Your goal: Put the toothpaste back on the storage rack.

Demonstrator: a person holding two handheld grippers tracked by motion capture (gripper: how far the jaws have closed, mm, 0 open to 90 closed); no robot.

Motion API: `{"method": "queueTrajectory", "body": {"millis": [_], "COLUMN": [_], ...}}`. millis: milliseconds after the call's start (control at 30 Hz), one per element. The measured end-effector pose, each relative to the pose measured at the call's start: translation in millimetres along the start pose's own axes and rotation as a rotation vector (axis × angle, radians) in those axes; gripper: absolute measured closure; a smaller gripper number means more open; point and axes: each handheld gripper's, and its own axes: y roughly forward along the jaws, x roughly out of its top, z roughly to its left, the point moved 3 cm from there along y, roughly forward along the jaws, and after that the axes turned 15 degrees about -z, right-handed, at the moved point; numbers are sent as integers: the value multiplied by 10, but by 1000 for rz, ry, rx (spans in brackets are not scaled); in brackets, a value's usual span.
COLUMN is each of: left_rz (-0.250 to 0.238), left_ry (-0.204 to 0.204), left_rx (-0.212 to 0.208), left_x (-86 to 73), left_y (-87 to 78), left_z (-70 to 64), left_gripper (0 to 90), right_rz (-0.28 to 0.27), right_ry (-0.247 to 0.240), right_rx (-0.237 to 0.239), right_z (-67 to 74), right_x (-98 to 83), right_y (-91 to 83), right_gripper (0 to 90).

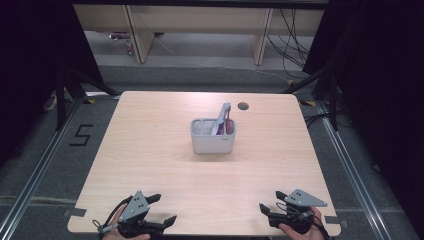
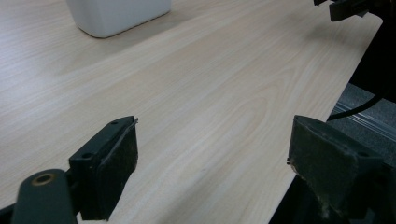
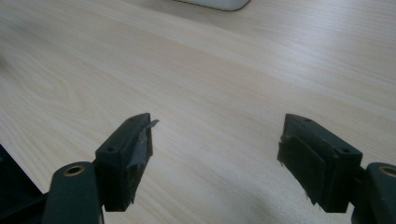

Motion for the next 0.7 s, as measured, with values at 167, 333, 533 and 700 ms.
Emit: {"method": "queueTrajectory", "body": {"millis": [167,333,533,700], "left_rz": [18,34,48,70], "left_ry": [11,21,43,38], "left_rx": [-34,-47,-33,-25], "left_x": [-40,-51,-83,-165], "left_y": [-4,-27,-50,-41], "left_z": [-85,-148,-198,-230], "left_gripper": [153,153,154,155], "right_rz": [-7,-5,-4,-6], "right_ry": [1,0,0,-9], "right_rx": [1,1,1,5], "right_z": [6,9,12,13], "right_x": [-1,-1,0,3], "right_y": [7,7,6,7], "right_gripper": [259,259,259,259]}}
